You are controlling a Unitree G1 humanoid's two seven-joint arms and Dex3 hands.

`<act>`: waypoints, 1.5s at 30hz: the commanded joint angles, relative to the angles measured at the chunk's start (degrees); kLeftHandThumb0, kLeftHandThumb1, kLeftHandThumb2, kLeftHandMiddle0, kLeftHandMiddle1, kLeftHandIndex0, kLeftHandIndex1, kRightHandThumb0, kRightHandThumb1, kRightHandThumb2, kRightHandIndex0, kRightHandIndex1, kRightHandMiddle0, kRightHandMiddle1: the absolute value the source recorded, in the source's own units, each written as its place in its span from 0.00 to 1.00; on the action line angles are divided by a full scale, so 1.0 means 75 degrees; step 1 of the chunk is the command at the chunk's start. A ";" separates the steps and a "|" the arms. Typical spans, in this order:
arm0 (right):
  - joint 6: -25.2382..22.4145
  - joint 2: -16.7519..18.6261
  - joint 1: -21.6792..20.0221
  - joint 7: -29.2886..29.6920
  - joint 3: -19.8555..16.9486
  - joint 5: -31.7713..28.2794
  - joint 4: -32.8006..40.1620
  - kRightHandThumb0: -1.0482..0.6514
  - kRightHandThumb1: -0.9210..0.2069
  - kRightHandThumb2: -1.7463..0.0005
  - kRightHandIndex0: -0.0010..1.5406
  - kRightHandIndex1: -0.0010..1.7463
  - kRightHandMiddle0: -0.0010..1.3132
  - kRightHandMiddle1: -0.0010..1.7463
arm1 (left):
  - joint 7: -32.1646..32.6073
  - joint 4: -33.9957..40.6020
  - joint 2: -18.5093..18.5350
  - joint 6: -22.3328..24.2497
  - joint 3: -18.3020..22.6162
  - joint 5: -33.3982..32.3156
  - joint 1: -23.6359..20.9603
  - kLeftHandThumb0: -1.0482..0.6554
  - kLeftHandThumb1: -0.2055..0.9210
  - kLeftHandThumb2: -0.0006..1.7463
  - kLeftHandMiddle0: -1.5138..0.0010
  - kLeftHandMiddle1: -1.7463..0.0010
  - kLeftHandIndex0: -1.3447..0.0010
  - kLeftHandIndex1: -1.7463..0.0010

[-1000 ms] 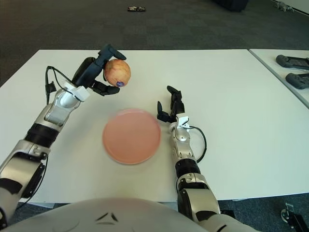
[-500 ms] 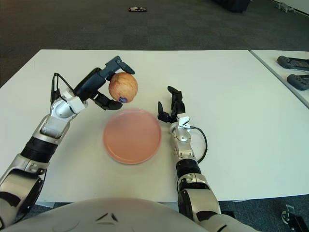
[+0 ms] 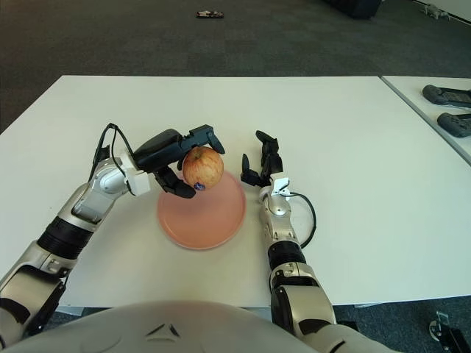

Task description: Put the apple into the plate.

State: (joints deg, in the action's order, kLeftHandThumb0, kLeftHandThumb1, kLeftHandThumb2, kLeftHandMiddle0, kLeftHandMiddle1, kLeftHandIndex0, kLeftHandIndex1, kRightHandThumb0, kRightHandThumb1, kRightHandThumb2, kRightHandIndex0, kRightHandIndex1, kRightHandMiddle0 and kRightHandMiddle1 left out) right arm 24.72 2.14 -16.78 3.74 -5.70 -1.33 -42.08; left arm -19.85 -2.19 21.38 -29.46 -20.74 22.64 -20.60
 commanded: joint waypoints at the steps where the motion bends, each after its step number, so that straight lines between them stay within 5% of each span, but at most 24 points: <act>1: -0.0239 -0.0001 0.0245 -0.0035 -0.0083 -0.0112 -0.0363 0.51 0.37 0.37 0.26 0.02 0.00 0.43 | 0.0248 -0.0232 0.0012 -0.0279 -0.0028 0.0337 -0.0220 0.34 0.43 0.77 0.26 0.00 0.53 0.00; 24: -0.0484 0.0043 0.0200 0.0099 -0.0092 -0.0017 -0.0288 0.53 0.42 0.31 0.23 0.00 0.00 0.42 | 0.1874 -0.1790 -0.0112 -0.1018 -0.0601 0.2806 -0.0477 0.34 0.44 0.77 0.28 0.00 0.54 0.00; 45: -0.0589 0.0037 0.0207 0.0134 -0.0051 -0.0016 -0.0157 0.53 0.42 0.32 0.23 0.00 0.00 0.43 | 0.2146 -0.2388 -0.0081 -0.1343 -0.0901 0.3011 -0.0641 0.33 0.41 0.79 0.26 0.00 0.51 0.00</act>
State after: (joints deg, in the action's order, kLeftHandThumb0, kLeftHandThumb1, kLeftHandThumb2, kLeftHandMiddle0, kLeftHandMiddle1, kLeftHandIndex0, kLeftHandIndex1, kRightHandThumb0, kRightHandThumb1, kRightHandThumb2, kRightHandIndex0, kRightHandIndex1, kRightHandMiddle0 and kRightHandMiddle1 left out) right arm 23.27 2.17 -17.13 4.54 -5.99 -1.21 -41.46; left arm -4.60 -18.68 20.43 -38.39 -26.89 45.71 -23.62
